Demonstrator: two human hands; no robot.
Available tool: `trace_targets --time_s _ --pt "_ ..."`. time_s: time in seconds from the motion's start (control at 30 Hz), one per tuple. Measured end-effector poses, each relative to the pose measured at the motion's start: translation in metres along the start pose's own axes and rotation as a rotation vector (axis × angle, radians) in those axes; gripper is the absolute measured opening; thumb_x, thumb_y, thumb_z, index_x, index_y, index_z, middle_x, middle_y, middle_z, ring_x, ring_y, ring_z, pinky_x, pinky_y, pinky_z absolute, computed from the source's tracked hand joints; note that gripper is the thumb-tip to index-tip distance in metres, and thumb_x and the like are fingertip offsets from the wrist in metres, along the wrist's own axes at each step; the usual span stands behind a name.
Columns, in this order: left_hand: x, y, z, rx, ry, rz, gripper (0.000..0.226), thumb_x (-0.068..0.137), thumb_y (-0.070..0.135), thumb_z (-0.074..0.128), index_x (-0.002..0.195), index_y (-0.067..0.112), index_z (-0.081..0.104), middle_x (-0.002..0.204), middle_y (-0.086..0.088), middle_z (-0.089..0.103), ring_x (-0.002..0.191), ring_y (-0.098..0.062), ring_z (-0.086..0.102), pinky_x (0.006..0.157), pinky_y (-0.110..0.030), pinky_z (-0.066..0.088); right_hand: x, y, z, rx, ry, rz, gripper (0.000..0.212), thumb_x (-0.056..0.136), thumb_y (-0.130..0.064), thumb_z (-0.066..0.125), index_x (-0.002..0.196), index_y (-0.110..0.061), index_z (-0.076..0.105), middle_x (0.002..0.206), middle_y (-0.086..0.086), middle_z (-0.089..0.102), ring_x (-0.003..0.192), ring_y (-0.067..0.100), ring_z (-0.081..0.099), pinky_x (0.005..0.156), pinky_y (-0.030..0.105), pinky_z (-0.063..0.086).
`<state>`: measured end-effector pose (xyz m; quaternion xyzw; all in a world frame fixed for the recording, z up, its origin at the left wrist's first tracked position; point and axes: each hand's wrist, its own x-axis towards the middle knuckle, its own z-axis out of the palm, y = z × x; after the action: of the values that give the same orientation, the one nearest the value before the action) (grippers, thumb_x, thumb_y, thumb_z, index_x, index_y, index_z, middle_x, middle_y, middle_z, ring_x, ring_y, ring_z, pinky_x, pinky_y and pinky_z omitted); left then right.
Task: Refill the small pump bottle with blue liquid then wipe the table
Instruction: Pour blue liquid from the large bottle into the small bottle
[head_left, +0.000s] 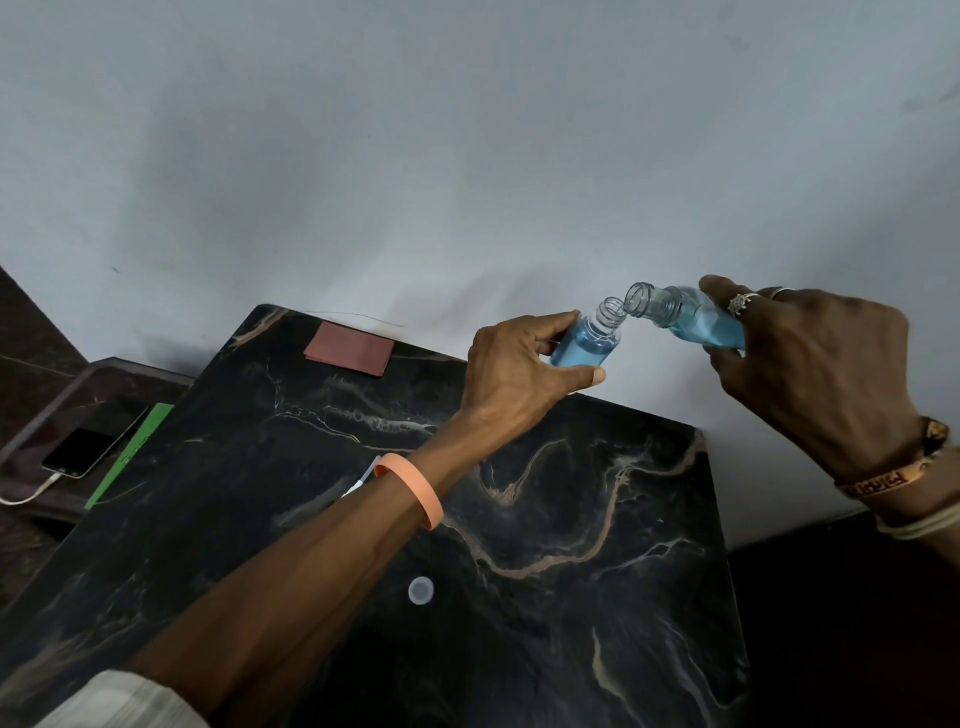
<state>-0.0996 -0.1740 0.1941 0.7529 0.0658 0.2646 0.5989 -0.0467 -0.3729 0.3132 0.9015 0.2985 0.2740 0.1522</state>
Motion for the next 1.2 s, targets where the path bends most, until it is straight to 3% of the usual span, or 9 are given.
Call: trace_targets --time_s 0.2,0.33,0.47,0.67,0.87,1.2 --pt "-0.0005 -0.0011 -0.0004 -0.003 -0.004 0.005 0.057 0.061 0.032 0.092 0.114 0.029 0.072 0.108 0.024 0.070 0.086 0.005 0.069 0.080 -0.023 0.059 -0.0004 0.0001 0.0011 -0.005 0.009 -0.001 0.047 0.080 -0.019 0.072 0.126 -0.017 0.065 0.070 0.013 0.066 0.059 0.037 0.061 0.052 0.025 0.029" --pt "-0.0002 -0.0004 -0.0005 0.004 -0.005 0.013 0.058 0.061 0.031 0.092 0.114 0.030 0.070 0.104 0.035 0.065 0.085 0.005 0.069 0.078 -0.018 0.058 -0.0001 0.0005 0.0011 -0.005 0.012 0.007 0.047 0.080 -0.020 0.071 0.127 -0.018 0.065 0.072 0.012 0.067 0.060 0.036 0.061 0.053 0.024 0.028" --pt "-0.0001 -0.0008 -0.0001 0.013 -0.007 0.005 0.056 0.061 0.030 0.092 0.114 0.028 0.073 0.095 0.031 0.068 0.085 0.004 0.070 0.078 -0.021 0.059 -0.0005 0.0002 -0.0003 0.018 0.022 -0.004 0.045 0.078 -0.018 0.073 0.123 -0.016 0.067 0.069 0.013 0.066 0.058 0.037 0.060 0.052 0.026 0.032" --pt "-0.0012 -0.0003 0.0005 0.010 0.005 0.010 0.057 0.061 0.031 0.092 0.114 0.028 0.073 0.107 0.020 0.072 0.084 0.003 0.069 0.079 -0.026 0.060 -0.0007 0.0000 -0.0008 0.011 0.010 -0.006 0.047 0.079 -0.017 0.073 0.125 -0.015 0.066 0.070 0.014 0.067 0.058 0.038 0.060 0.052 0.026 0.032" --pt "-0.0011 0.0013 -0.0013 0.020 -0.007 0.026 0.057 0.061 0.032 0.092 0.114 0.030 0.071 0.113 0.036 0.059 0.085 0.005 0.069 0.077 -0.018 0.057 -0.0008 -0.0002 0.0002 0.019 0.019 -0.005 0.048 0.079 -0.017 0.073 0.126 -0.016 0.066 0.072 0.014 0.068 0.059 0.038 0.061 0.052 0.027 0.033" --pt "-0.0020 -0.0007 0.0000 0.018 0.006 -0.001 0.058 0.061 0.031 0.093 0.115 0.028 0.072 0.107 0.016 0.073 0.086 0.003 0.070 0.080 -0.026 0.060 -0.0016 0.0011 0.0021 0.008 0.028 -0.019 0.050 0.079 -0.019 0.073 0.128 -0.016 0.065 0.075 0.014 0.069 0.061 0.037 0.062 0.054 0.025 0.028"
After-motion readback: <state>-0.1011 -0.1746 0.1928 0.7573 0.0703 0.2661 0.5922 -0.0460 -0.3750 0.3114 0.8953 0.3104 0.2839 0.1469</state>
